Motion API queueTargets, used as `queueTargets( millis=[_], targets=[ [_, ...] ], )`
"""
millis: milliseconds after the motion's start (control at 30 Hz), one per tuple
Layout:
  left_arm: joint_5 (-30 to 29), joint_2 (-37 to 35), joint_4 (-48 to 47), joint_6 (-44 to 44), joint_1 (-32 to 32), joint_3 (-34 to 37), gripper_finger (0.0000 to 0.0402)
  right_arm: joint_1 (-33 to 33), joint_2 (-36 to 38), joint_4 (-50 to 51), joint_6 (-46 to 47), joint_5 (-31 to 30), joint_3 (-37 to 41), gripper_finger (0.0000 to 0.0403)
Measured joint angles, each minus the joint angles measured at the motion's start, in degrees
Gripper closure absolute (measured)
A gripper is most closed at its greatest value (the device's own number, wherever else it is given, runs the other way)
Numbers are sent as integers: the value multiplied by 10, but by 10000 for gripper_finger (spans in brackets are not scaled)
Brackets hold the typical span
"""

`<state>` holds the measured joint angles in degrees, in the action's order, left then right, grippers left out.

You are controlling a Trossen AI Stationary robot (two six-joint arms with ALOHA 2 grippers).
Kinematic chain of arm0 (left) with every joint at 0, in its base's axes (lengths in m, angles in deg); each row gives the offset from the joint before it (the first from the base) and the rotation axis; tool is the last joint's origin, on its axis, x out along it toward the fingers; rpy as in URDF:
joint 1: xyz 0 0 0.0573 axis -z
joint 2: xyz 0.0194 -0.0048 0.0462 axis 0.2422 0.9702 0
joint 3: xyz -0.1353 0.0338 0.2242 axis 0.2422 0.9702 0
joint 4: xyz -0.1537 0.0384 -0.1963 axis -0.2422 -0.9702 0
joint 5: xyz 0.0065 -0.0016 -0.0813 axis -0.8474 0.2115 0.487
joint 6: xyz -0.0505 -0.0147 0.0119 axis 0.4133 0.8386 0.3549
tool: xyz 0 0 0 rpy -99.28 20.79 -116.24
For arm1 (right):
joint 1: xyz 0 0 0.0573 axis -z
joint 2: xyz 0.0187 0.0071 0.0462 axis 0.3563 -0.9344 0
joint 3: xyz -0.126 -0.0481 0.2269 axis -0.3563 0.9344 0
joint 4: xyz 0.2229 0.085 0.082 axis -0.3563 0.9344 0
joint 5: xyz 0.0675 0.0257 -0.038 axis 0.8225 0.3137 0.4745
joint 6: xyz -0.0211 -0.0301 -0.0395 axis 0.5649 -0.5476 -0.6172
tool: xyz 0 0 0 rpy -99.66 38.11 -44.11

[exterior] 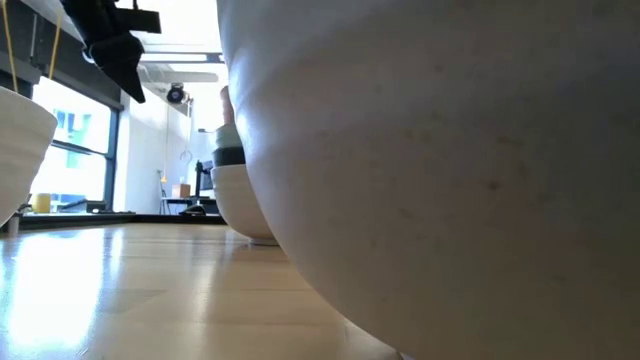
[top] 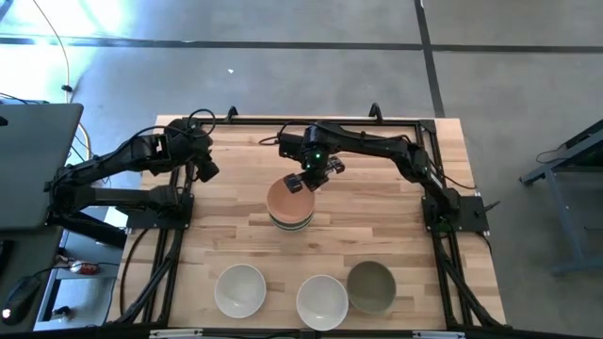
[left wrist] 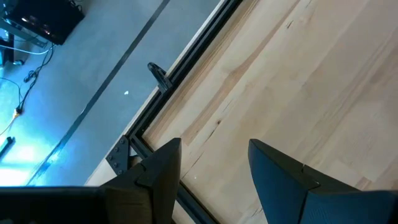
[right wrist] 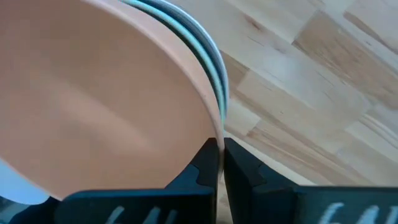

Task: Nest bowls inside each other
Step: Stack the light orange bowl on the green bowl

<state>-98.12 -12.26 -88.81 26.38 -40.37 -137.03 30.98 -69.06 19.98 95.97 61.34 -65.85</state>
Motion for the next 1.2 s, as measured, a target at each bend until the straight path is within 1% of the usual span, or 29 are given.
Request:
queueTargets(
  millis=[267,500,700,833,900,967,1133,1200],
  targets=[
    [0,-2,0,0,0,0,225,-1,0,7,-1,-13,0,403],
    [15,-2,4,1,0,0,225,-6,-13,11,-4,-19,-1,403],
    [22,-2,3,2,0,0,225,-15,-40,10,-18,4,-1,403],
    [31,-2,3,2,0,0,225,-18,-42,4,-30,12,-1,400],
    [31,-2,3,2,0,0,225,-18,-42,7,-33,12,-6,390],
    [31,-2,3,2,0,0,225,-18,-42,13,-42,13,-19,371],
    [32,-2,3,2,0,0,225,-14,-41,12,-41,12,-36,306],
    [32,-2,3,2,0,0,225,-14,-41,12,-38,12,-40,285]
  ],
)
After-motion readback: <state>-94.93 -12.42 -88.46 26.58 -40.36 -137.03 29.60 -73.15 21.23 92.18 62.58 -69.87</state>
